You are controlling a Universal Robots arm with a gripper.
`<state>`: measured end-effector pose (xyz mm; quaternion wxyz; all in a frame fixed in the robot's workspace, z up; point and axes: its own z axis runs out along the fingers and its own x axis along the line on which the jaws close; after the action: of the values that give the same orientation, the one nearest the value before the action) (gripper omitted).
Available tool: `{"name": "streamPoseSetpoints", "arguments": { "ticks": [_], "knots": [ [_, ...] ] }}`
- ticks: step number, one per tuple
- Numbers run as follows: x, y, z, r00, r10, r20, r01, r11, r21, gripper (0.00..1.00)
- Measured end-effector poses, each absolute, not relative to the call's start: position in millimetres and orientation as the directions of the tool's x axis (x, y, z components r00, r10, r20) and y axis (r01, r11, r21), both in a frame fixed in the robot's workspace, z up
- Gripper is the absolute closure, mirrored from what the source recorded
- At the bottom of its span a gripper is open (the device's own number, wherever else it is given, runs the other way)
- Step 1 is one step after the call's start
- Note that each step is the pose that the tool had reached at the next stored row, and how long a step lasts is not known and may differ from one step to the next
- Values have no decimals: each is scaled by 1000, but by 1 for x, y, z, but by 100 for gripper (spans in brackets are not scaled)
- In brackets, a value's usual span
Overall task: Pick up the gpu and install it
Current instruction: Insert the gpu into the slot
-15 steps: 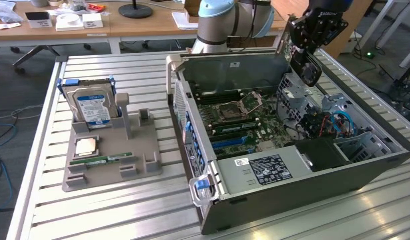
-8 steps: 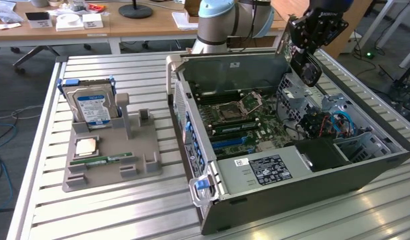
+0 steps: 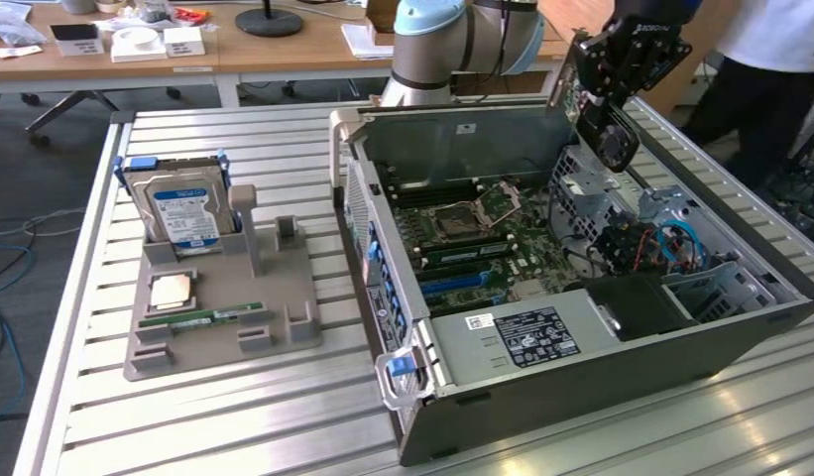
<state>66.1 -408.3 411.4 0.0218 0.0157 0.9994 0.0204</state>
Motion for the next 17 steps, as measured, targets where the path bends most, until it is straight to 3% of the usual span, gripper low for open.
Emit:
{"name": "streamPoseSetpoints", "arguments": {
  "ticks": [17],
  "knots": [
    [66, -408, 411, -995, -86, -43, -88, 995, 40, 74]
  ]
}}
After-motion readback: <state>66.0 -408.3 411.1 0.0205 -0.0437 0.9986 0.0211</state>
